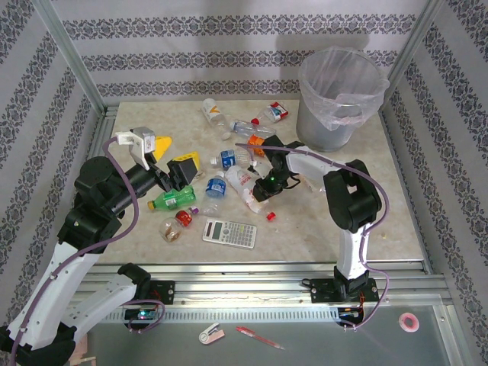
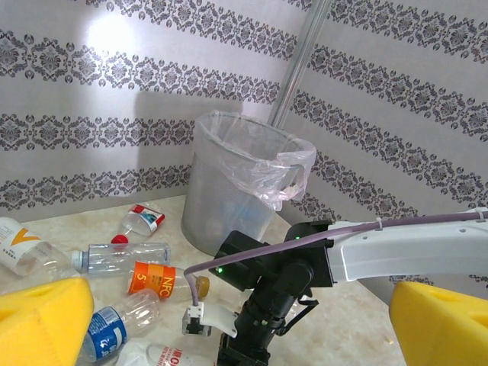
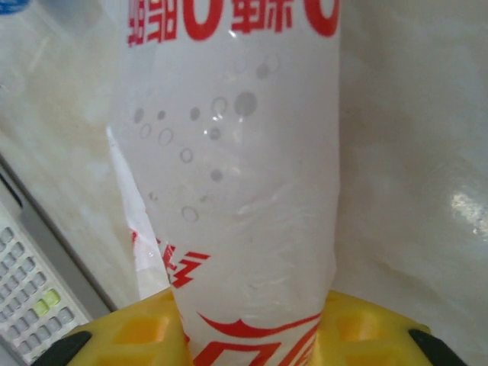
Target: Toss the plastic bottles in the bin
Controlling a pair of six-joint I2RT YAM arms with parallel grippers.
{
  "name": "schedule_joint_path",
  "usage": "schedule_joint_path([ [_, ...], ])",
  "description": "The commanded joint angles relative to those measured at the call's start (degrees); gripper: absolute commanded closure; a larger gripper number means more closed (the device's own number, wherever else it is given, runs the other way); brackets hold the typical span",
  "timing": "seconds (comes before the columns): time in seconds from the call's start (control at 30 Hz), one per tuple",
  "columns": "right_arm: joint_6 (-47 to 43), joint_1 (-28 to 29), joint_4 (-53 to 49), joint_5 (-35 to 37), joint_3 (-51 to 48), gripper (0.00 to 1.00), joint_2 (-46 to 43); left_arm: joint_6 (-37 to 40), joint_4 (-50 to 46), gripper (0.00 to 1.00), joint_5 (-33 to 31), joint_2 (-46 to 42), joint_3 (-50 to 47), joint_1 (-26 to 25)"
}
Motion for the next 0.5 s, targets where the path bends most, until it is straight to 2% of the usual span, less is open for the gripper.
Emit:
schedule_joint_path([
  [0.0, 0.54, -0.12, 1.26, 1.31, -2.55, 0.75, -1.35, -0.73, -0.97, 0.00, -0.66, -0.79, 0.64, -0.96],
  [0.07, 1.18, -0.12, 0.88, 1.76, -2.76, 0.82, -2.38, -0.78, -0.55, 0.00, -0.57, -0.76, 0.34, -1.00],
  [0.27, 4.14, -0.05, 2.97, 1.42, -4.35, 0.93, -8.09, -0.76, 0.66, 0.00, 0.21, -0.11, 0.15, -0.96],
  [0.47, 6.47, -0.04, 3.85, 2.90, -3.46, 0.95, -16.38, -0.71, 1.23, 0.00, 0.47, 0.27, -0.12, -0.96],
])
